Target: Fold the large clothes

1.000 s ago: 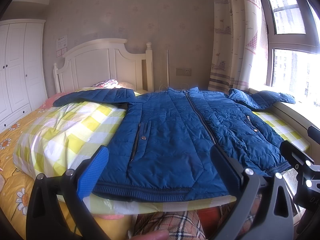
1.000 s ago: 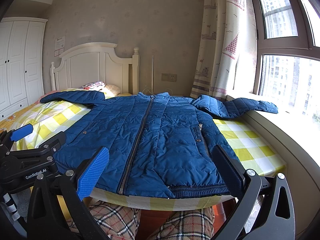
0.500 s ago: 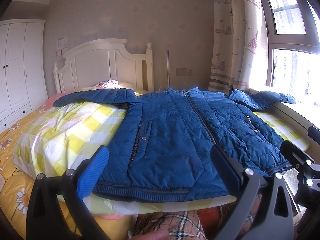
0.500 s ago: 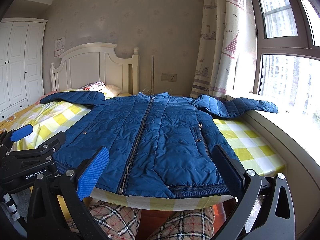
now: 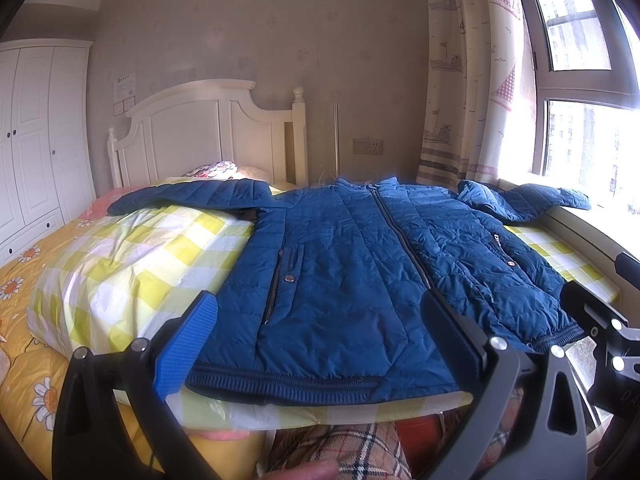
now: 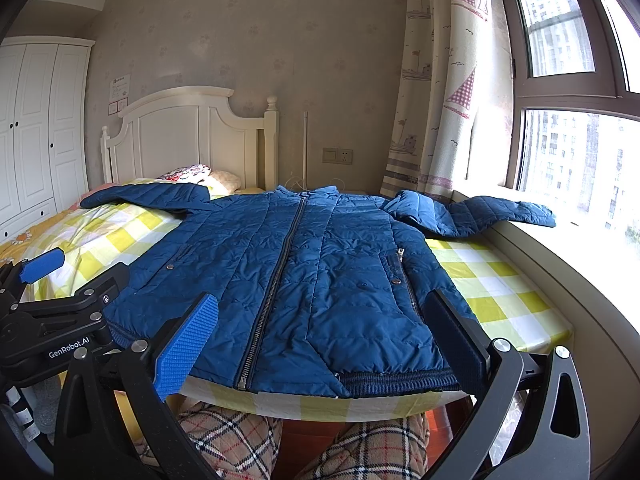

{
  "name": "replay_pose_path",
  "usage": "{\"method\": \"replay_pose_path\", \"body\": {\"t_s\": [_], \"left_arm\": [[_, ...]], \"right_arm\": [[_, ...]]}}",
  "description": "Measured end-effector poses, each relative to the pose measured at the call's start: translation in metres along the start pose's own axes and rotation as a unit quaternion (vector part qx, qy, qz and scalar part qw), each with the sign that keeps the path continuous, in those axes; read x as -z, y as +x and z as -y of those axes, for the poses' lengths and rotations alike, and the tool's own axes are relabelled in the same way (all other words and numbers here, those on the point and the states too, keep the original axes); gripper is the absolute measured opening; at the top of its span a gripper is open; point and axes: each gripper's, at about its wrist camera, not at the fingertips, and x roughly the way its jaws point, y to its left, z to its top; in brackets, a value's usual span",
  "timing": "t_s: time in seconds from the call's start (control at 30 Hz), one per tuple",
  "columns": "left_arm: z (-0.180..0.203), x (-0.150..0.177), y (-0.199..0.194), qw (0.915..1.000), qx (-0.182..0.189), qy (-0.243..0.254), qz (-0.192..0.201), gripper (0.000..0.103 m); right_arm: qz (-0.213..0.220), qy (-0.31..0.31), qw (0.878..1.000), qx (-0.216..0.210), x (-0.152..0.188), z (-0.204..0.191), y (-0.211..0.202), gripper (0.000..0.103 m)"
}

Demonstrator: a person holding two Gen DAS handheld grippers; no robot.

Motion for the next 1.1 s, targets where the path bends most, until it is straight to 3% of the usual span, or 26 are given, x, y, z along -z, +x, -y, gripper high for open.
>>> {"method": "replay_pose_path", "body": {"t_s": [0.37,0.53,0.67,0.83,1.03,1.1], "left_arm": [[0.001,0.001,0.003,1.0000,0.004,0.000,-0.008,0.101],[0.006,-0.006,0.026,0.9987,0.036,0.010,-0.034,0.101],[0.006,-0.036,0.090,0.9945,0.061,0.003,-0.085,0.101],[0.008,-0.084,0.204,0.9872,0.052,0.014,-0.150,0.101],[-0.013,-0.092,0.328,0.9755,-0.012,0.005,-0.219,0.101],[-0.020,-0.085,0.350,0.9705,-0.011,-0.006,-0.241,0.101]], "right_arm": [[-0.005,0.002,1.000,-0.003,0.003,-0.003,0.003,0.099],[-0.013,0.010,1.000,-0.016,0.001,0.009,0.021,0.099],[-0.046,0.033,0.998,-0.025,-0.012,0.040,0.060,0.099],[-0.083,0.118,0.990,0.003,-0.044,0.123,0.128,0.099],[-0.123,0.246,0.957,0.093,-0.055,0.241,0.215,0.099],[-0.129,0.281,0.947,0.090,-0.056,0.269,0.238,0.099]]}}
